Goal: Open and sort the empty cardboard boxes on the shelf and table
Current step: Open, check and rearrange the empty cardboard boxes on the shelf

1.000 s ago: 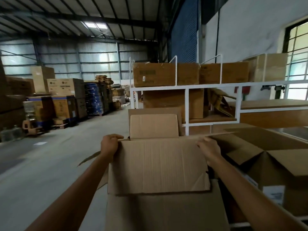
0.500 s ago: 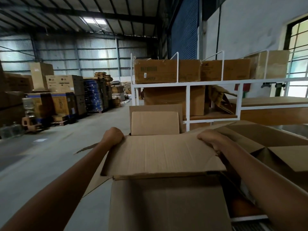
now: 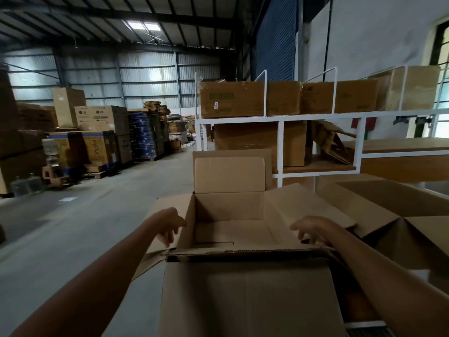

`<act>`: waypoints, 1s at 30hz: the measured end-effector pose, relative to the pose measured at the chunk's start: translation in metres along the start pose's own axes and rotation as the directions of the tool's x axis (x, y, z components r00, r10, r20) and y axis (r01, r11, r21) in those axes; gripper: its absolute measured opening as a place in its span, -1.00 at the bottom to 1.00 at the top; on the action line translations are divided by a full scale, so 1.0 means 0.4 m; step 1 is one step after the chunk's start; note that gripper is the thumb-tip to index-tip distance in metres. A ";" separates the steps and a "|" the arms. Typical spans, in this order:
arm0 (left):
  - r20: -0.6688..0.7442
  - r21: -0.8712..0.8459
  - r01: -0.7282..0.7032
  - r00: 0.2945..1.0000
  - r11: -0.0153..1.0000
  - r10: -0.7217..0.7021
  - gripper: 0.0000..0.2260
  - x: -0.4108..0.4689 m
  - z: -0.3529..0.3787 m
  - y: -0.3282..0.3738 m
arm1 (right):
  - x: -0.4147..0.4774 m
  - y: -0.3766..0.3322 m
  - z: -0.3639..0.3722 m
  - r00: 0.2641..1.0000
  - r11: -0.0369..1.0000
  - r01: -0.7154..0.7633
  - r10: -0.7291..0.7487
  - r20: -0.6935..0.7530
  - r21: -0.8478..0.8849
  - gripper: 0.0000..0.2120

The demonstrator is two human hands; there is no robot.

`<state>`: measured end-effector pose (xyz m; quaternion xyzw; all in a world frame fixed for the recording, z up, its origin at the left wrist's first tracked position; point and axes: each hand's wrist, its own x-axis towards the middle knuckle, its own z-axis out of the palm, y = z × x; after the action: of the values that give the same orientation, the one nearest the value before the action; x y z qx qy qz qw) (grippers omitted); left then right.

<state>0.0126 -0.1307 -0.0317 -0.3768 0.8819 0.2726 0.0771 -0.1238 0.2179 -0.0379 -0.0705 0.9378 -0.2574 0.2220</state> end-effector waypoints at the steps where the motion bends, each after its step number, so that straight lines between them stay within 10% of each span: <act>1: -0.014 0.049 -0.068 0.998 0.996 0.069 -0.65 0.010 0.020 0.002 | 0.005 0.000 0.007 1.000 0.996 0.011 -0.009 0.028 -0.084 -0.55; 7: 0.193 0.313 -0.481 0.876 0.819 0.441 -0.72 -0.013 0.095 0.047 | -0.007 -0.048 0.035 0.977 0.875 0.199 -0.143 0.157 -0.441 -0.72; 12: 0.370 0.070 -0.522 0.805 0.850 0.464 -0.60 -0.110 0.072 0.100 | -0.074 -0.096 0.048 0.887 0.887 0.392 -0.294 0.357 -0.244 -0.45; 15: 0.444 0.071 -0.546 0.767 0.835 0.464 -0.56 -0.159 0.073 0.131 | -0.092 -0.107 0.065 0.790 0.774 0.572 -0.431 0.435 -0.272 -0.62; 19: 0.347 0.340 -0.664 0.747 0.666 0.567 -0.41 -0.166 0.152 0.128 | -0.091 -0.096 0.142 0.766 0.717 0.643 -0.605 0.216 -0.269 -0.73; 30: 0.027 0.483 -0.565 0.773 0.669 0.633 -0.43 -0.109 0.270 0.052 | -0.135 -0.035 0.272 0.646 0.627 0.592 -0.745 -0.166 -0.507 -0.65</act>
<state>0.0211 -0.0335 -0.0987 -0.0543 0.9979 0.0356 0.0075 -0.0263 0.1700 -0.0937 -0.4162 0.8958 -0.1289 -0.0881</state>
